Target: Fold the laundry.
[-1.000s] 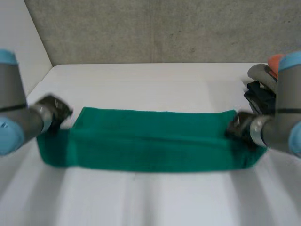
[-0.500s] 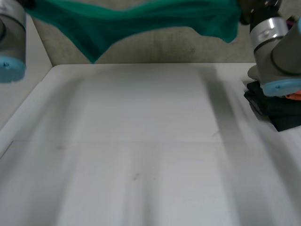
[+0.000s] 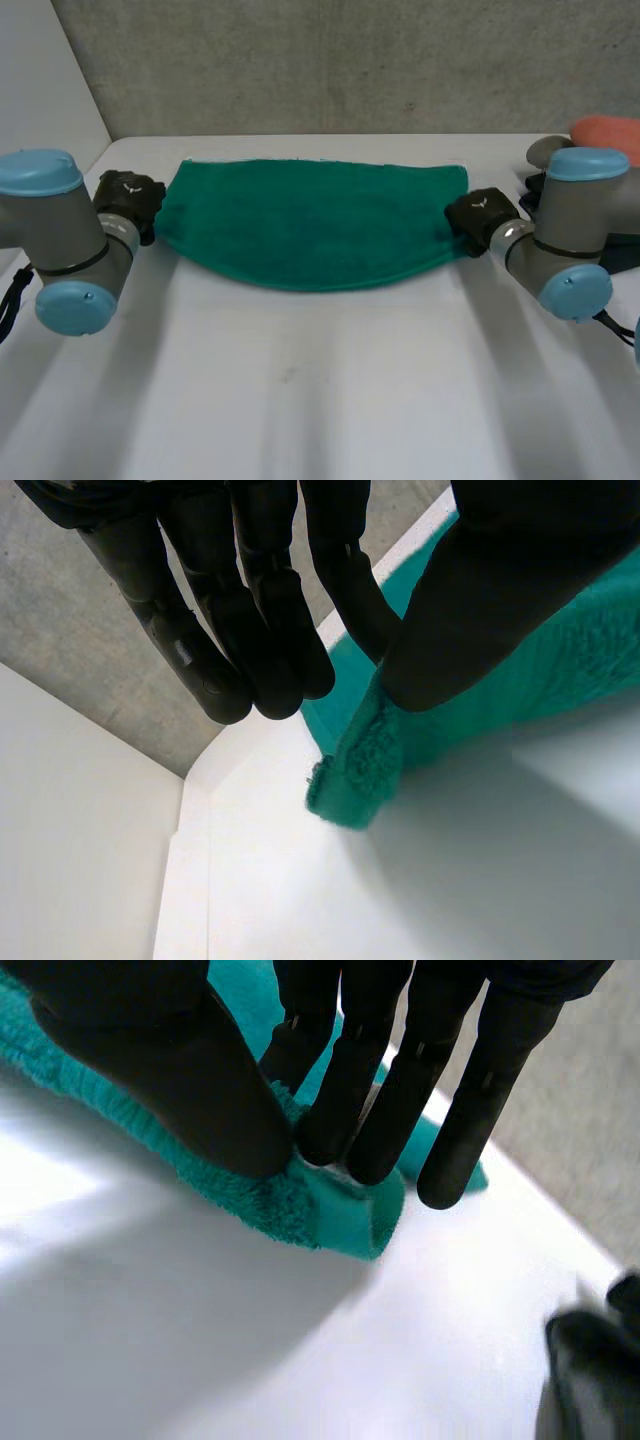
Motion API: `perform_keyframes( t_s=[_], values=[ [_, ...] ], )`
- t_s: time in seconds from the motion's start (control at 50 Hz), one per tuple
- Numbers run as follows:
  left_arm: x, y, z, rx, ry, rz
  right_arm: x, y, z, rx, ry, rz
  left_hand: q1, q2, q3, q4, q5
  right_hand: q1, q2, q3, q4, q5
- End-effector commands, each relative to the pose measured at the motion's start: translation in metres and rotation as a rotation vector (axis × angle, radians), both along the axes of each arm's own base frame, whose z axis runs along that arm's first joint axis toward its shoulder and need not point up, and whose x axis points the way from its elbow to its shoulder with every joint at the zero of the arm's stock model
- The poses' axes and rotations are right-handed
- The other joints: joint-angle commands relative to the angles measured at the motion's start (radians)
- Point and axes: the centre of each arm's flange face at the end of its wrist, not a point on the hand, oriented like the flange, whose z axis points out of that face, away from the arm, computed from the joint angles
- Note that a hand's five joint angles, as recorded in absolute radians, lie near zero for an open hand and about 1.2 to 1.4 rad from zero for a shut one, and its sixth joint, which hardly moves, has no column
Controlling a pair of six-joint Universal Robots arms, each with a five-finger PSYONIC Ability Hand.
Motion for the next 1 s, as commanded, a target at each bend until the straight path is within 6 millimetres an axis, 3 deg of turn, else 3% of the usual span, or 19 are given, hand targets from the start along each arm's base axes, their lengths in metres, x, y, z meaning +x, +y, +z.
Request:
perform_keyframes(
  t_s=[0.02,0.3,0.38,0.48,0.6,0.72,0.76,0.86,0.94,1.0],
  values=[
    [0.007,0.001,0.011,-0.022,0.009,-0.005,-0.017,0.007,0.008,0.068,0.000,-0.086,0.236,0.198,0.207,0.197,0.219,0.005,0.015,0.013,0.012,0.010],
    [0.014,0.007,0.024,-0.010,0.034,0.008,-0.018,0.017,0.000,-0.048,-0.026,-0.063,0.236,0.198,0.207,0.197,0.219,-0.039,-0.029,-0.031,-0.032,-0.034],
    [0.011,0.011,0.022,0.000,0.040,-0.008,-0.021,0.016,0.004,-0.074,-0.027,-0.069,0.236,0.198,0.207,0.197,0.219,-0.446,-0.437,-0.439,-0.440,-0.441],
    [0.008,0.014,0.020,0.008,0.039,-0.021,-0.029,0.012,0.018,-0.086,-0.029,-0.094,0.236,0.198,0.207,0.197,0.219,-0.614,-0.605,-0.607,-0.608,-0.609],
    [0.006,0.015,0.021,0.007,0.039,-0.025,-0.039,0.024,0.047,-0.049,-0.028,-0.107,0.236,0.198,0.207,0.197,0.219,-0.515,-0.506,-0.507,-0.508,-0.510],
    [0.007,0.015,0.028,-0.009,0.043,-0.025,-0.040,0.043,0.049,0.057,0.045,-0.012,0.236,0.198,0.207,0.197,0.219,-0.058,-0.049,-0.051,-0.052,-0.053],
    [0.008,0.015,0.029,-0.012,0.044,-0.026,-0.041,0.044,0.048,0.070,0.073,0.006,0.236,0.198,0.207,0.197,0.219,-0.015,-0.006,-0.008,-0.009,-0.010],
    [0.008,0.014,0.033,-0.020,0.047,-0.025,-0.043,0.040,0.040,0.079,0.118,0.009,0.236,0.198,0.207,0.197,0.219,-0.358,-0.349,-0.351,-0.352,-0.353],
    [0.007,0.014,0.035,-0.015,0.054,-0.026,-0.047,0.039,0.042,0.081,0.116,-0.040,0.236,0.198,0.207,0.197,0.219,-0.356,-0.347,-0.349,-0.350,-0.351],
    [0.007,0.014,0.035,-0.008,0.059,-0.025,-0.048,0.039,0.045,0.077,0.103,-0.062,0.236,0.198,0.207,0.197,0.219,-0.505,-0.496,-0.498,-0.499,-0.500]
  ],
)
